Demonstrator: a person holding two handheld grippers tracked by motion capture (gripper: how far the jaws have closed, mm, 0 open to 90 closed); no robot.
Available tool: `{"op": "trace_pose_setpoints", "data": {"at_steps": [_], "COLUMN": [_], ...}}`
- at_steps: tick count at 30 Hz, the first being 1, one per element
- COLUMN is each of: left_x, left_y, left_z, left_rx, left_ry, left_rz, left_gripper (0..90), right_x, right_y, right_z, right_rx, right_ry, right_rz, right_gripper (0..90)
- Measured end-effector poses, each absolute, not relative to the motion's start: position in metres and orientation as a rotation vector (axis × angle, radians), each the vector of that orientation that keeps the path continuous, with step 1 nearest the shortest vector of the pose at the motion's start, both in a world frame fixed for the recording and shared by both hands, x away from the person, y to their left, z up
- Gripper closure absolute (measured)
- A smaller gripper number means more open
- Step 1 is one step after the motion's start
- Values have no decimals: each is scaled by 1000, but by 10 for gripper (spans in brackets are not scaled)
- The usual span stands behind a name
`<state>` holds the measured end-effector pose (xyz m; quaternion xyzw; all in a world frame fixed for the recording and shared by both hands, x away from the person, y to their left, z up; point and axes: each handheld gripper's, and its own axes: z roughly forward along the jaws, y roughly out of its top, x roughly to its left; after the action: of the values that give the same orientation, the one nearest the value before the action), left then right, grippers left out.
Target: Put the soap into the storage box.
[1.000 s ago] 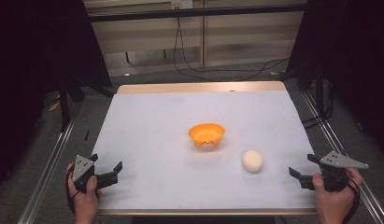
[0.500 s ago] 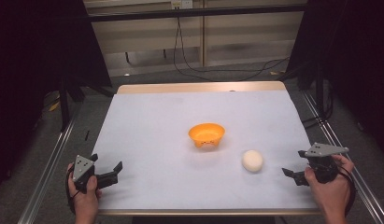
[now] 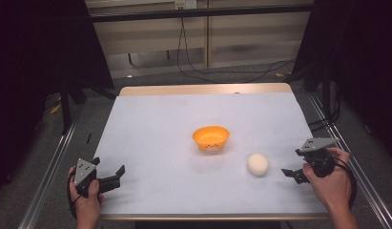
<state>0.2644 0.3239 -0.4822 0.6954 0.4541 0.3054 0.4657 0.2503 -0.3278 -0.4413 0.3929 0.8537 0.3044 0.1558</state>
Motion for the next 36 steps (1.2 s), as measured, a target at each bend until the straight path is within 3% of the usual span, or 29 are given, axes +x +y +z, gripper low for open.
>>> {"op": "trace_pose_setpoints", "data": {"at_steps": [36], "left_x": [264], "left_y": [324], "left_z": [-482], "left_rx": [1706], "left_ry": [1113], "left_rz": [750], "left_gripper": [0], "right_x": [286], "right_y": [-279], "right_z": [-430], "right_rx": [974], "right_ry": [2642], "right_rz": [879], "right_gripper": [146]}}
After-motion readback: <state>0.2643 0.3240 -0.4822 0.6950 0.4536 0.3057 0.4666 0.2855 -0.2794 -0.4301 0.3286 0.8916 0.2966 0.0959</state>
